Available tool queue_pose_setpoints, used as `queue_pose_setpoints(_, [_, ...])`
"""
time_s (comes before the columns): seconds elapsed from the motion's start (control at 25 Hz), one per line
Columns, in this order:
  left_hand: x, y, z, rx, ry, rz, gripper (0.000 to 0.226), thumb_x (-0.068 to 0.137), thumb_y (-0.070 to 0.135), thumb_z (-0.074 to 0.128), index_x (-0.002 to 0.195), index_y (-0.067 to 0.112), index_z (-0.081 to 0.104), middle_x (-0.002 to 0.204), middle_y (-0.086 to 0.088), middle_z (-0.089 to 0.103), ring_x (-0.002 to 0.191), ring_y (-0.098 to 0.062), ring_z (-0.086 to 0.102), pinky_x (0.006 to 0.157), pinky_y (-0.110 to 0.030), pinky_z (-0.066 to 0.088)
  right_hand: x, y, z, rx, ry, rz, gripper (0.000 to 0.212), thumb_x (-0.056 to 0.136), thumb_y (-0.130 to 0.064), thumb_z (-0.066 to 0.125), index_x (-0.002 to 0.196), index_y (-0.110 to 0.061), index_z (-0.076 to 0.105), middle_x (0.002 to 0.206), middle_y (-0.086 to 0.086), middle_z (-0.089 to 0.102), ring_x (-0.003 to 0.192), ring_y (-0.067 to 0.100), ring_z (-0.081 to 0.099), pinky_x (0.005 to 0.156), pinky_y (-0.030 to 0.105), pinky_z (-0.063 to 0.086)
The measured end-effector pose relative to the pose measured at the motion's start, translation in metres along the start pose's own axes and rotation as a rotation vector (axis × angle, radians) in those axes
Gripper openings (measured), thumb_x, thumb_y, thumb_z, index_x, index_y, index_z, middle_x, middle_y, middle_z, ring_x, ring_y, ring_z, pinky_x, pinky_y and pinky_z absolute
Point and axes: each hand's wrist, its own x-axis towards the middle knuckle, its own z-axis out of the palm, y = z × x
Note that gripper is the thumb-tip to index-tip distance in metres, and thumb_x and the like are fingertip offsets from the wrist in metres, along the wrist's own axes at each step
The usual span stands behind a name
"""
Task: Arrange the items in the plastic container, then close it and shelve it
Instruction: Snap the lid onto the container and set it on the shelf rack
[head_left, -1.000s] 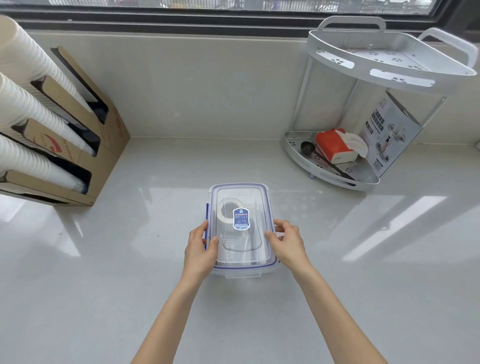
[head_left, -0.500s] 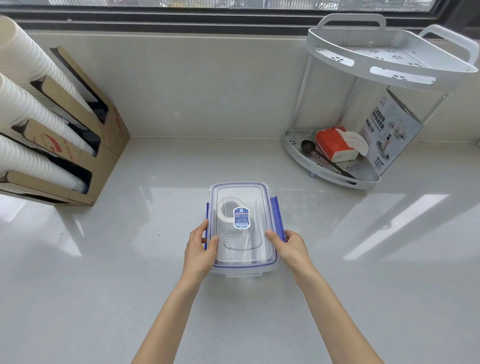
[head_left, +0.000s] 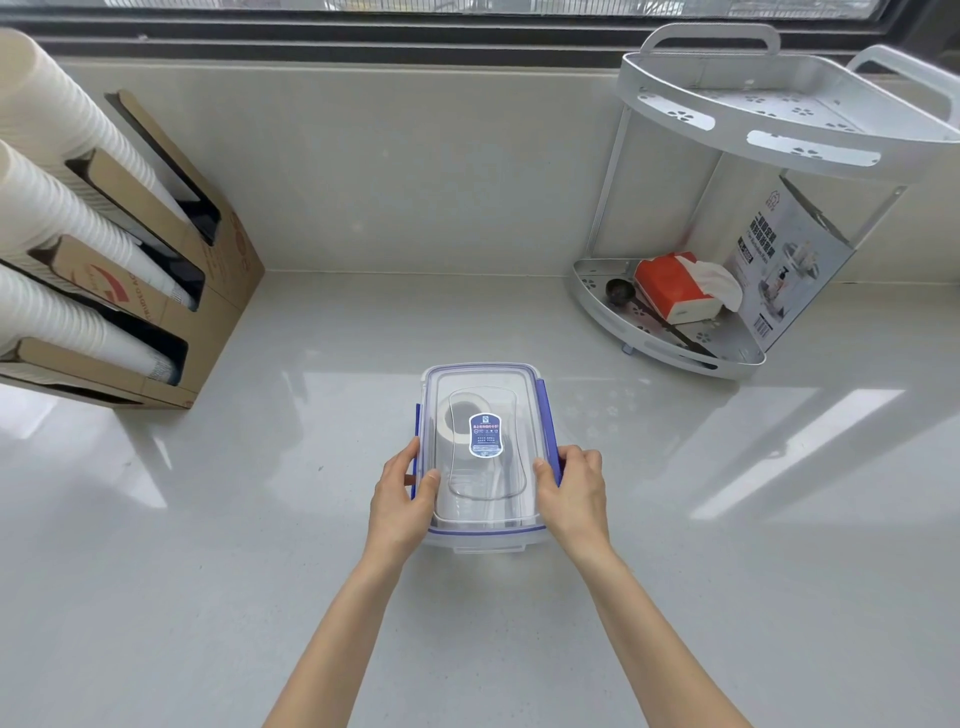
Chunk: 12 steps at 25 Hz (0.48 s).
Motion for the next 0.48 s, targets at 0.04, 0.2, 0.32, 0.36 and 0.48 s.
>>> queue_pose_setpoints(0.04, [0.0,0.0,-0.0004,-0.014,-0.008,-0.01,0.047,0.092,0.018,0.047,0.138,0.019,0.035,0.143,-0.003,0.039,0.119,-0.02,0.045,0.094,-0.032,0.041,0.0001,0.0001,-0.0008,-0.002,-0.008,0.002,0.031,0.092,-0.022,0.045,0.113,0.001,0.049,0.121,0.017,0.042,0.098,0.035,0.053,0.085,0.033,0.04])
queue_pose_setpoints(0.2, [0.0003,0.0011,-0.0053,-0.179,-0.096,-0.141,0.051,0.091,0.022,0.05,0.138,0.029,0.032,0.143,-0.01,0.038,0.126,-0.021,0.039,0.092,-0.028,0.032,0.0015,-0.0005,-0.0026,0.004,-0.043,0.021,0.032,0.092,-0.023,0.044,0.115,-0.001,0.047,0.123,0.017,0.041,0.099,0.034,0.053,0.087,0.034,0.04])
queue_pose_setpoints(0.32, [0.0023,0.0013,-0.0078,-0.225,-0.142,-0.234,0.061,0.09,0.026,0.051,0.142,0.03,0.02,0.137,-0.015,0.046,0.111,-0.019,0.045,0.09,-0.027,0.03,0.0015,0.0001,-0.0032,0.016,-0.055,0.021,0.033,0.093,-0.024,0.044,0.116,-0.001,0.046,0.124,0.017,0.041,0.098,0.032,0.052,0.083,0.031,0.038])
queue_pose_setpoints(0.36, [0.0029,0.0009,-0.0084,-0.216,-0.136,-0.248,0.064,0.09,0.027,0.052,0.144,0.028,0.016,0.137,-0.015,0.046,0.111,-0.02,0.046,0.09,-0.028,0.03,0.0013,0.0004,-0.0031,0.021,-0.057,0.019,0.033,0.093,-0.024,0.044,0.116,-0.002,0.046,0.124,0.017,0.041,0.096,0.031,0.052,0.082,0.03,0.037])
queue_pose_setpoints(0.48, [0.0047,-0.0007,-0.0078,-0.153,-0.072,-0.242,0.072,0.087,0.028,0.056,0.145,0.022,0.013,0.14,-0.011,0.04,0.113,-0.02,0.044,0.092,-0.031,0.035,0.0015,0.0004,-0.0034,0.029,-0.059,0.016,0.032,0.093,-0.024,0.043,0.116,-0.002,0.046,0.124,0.017,0.043,0.086,0.022,0.044,0.08,0.028,0.035])
